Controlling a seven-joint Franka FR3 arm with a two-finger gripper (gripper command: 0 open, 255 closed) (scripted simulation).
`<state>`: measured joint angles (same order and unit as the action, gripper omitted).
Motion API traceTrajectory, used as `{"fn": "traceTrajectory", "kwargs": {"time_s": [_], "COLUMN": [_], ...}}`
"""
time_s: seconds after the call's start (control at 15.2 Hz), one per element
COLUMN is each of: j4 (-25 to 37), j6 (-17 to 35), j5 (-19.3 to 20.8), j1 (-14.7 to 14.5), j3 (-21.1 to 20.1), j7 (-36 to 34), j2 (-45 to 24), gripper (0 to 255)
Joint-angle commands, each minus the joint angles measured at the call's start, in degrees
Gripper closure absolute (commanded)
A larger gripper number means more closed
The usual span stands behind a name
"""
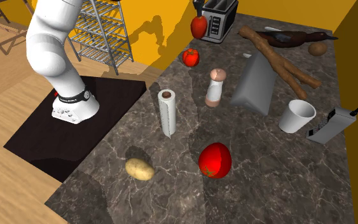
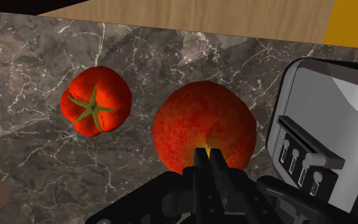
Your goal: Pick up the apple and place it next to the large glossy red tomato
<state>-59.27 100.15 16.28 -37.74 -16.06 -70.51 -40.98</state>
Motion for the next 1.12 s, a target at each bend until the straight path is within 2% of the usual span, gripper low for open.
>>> {"fn": "traceTrajectory", "kwargs": {"time_s": [0.0,0.86,1.06], "j4": [-2.2,-10.3,-10.3], "j6": [1.8,11.0,11.0], "j5": [0.0,0.9,0.9], "j1": [0.3,1.0,1.0], "j3": [0.0,0.4,0.4], "j7": [-0.3,-1.9,-1.9], "j2": [0.4,-1.0,-1.0], "gripper": [255,255,255]}}
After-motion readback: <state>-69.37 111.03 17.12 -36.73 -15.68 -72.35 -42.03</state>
